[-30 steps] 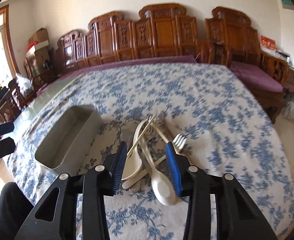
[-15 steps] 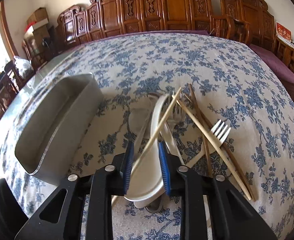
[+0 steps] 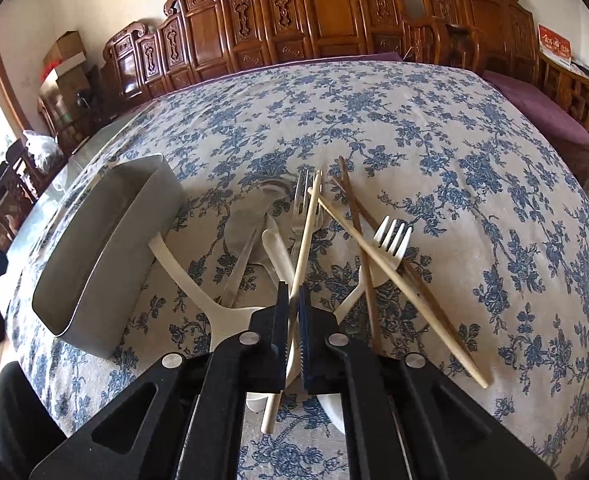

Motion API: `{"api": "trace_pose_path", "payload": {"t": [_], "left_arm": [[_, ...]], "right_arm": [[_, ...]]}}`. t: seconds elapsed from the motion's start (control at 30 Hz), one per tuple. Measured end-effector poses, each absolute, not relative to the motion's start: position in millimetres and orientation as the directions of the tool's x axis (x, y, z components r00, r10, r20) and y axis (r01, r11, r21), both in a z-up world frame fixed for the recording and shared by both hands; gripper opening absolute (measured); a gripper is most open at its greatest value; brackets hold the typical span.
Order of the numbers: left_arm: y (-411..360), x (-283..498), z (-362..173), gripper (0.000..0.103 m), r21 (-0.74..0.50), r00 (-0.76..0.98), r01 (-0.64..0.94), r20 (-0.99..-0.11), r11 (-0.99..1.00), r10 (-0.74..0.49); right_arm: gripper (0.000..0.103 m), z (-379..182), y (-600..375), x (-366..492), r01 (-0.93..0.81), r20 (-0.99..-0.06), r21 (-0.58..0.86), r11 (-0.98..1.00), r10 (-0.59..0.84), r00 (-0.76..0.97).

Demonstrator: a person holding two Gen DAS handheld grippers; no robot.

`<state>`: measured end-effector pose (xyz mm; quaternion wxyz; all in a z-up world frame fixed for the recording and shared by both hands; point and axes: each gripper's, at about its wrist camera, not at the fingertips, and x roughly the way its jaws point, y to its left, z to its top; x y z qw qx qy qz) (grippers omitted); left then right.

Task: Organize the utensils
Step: 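Reach the right tool into the utensil pile and grasp a wooden chopstick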

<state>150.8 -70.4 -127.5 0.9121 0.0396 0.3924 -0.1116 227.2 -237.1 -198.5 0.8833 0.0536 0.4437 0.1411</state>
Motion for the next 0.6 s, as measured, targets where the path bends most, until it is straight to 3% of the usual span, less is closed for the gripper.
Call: {"api": "trace_pose_path", "payload": {"t": [0.6], "left_arm": [[-119,184,-180,0.074,-0.036,0.561,0.254,-0.808,0.966,-0.178]], "right_arm": [[0.001,-173,-285,220,-0.213,-0.682,0.336,0.918,0.393,0.617]]}}
